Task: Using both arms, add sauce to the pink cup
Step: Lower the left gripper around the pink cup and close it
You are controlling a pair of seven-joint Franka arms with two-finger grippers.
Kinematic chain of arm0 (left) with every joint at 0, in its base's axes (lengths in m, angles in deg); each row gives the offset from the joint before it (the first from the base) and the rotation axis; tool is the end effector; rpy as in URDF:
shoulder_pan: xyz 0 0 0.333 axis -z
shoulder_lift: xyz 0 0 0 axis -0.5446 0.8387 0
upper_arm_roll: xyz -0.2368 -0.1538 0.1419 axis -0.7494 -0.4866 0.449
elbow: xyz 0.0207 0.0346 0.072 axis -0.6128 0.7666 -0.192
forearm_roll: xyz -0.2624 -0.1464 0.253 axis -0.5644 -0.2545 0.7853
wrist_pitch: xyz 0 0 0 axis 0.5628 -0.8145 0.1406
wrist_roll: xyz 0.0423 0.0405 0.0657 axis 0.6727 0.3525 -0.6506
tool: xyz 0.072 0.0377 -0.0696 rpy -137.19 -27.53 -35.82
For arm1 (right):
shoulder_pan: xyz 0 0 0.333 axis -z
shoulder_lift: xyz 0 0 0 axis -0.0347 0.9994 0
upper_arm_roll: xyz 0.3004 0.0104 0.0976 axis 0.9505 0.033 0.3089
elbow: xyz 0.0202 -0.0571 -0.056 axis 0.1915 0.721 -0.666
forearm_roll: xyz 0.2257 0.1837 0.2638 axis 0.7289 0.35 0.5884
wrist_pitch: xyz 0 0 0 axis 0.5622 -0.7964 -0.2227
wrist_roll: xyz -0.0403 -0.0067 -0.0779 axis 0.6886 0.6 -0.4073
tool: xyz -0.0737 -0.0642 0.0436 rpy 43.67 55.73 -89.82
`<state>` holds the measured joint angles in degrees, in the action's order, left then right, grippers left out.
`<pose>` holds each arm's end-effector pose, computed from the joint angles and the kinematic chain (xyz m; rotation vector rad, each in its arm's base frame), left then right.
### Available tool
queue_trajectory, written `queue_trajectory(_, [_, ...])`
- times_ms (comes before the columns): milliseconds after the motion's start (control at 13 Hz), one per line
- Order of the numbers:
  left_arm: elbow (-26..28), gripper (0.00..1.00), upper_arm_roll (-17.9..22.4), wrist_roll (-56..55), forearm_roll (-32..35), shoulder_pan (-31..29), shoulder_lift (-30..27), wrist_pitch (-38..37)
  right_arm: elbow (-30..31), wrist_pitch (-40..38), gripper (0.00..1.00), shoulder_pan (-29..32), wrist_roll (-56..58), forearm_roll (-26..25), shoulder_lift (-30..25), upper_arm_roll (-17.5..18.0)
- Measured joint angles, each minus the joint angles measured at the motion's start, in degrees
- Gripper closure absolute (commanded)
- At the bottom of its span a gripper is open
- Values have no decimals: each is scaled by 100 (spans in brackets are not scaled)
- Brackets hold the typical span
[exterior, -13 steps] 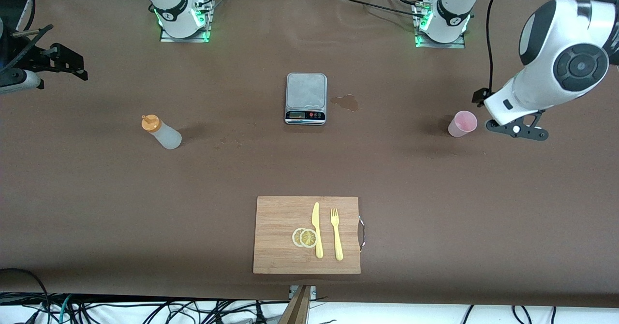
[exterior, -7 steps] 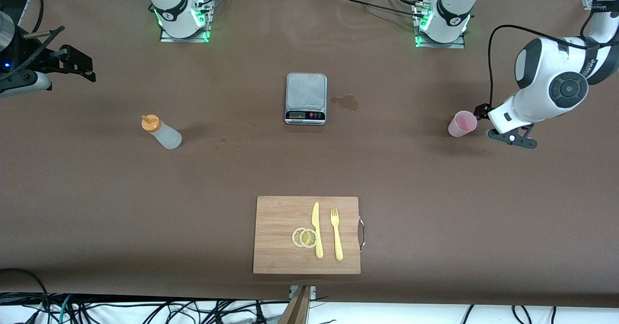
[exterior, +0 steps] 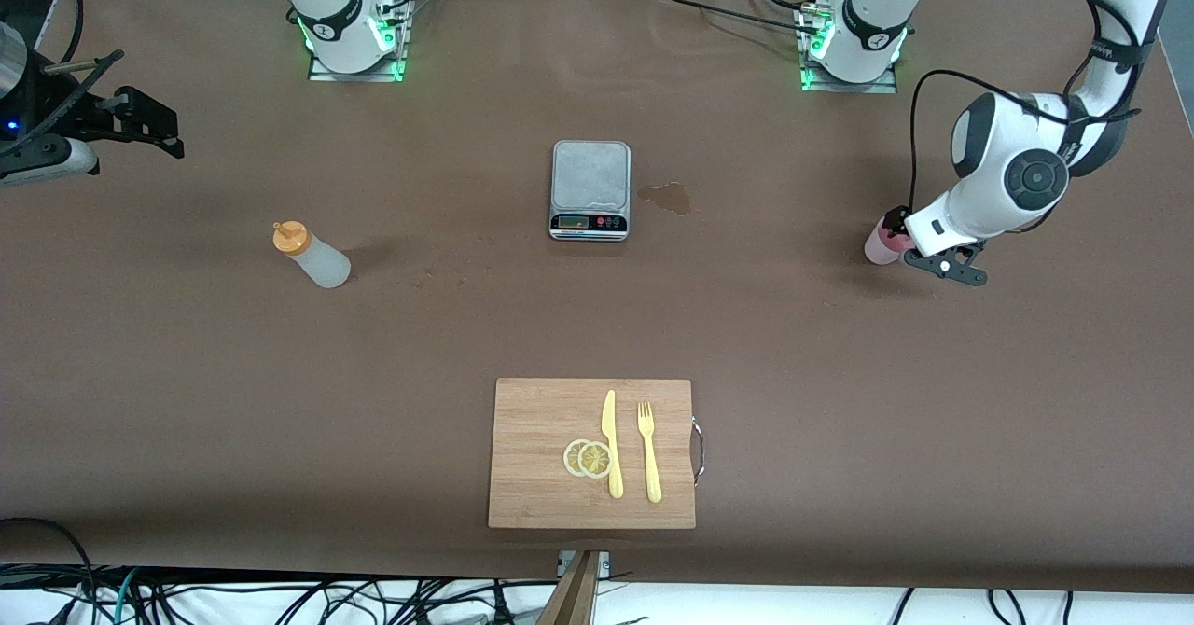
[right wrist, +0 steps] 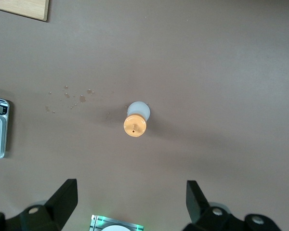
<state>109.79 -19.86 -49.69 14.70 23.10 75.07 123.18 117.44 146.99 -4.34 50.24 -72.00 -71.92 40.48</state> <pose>0.4832 0.0214 0.2232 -3.0310 0.4986 0.3545 0.5453 0.0213 0.6180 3.1144 0.3623 -0.1309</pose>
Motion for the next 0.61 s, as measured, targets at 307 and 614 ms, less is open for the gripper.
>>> queue_trajectory(307, [0, 100, -1, 5, 0, -31, 91, 41, 0, 0, 0, 0, 0, 0, 4, 0])
queue_trajectory(614, [-15, 100, -30, 19, -3, -30, 71, -20, 0, 0, 0, 1, 0, -1, 7, -6])
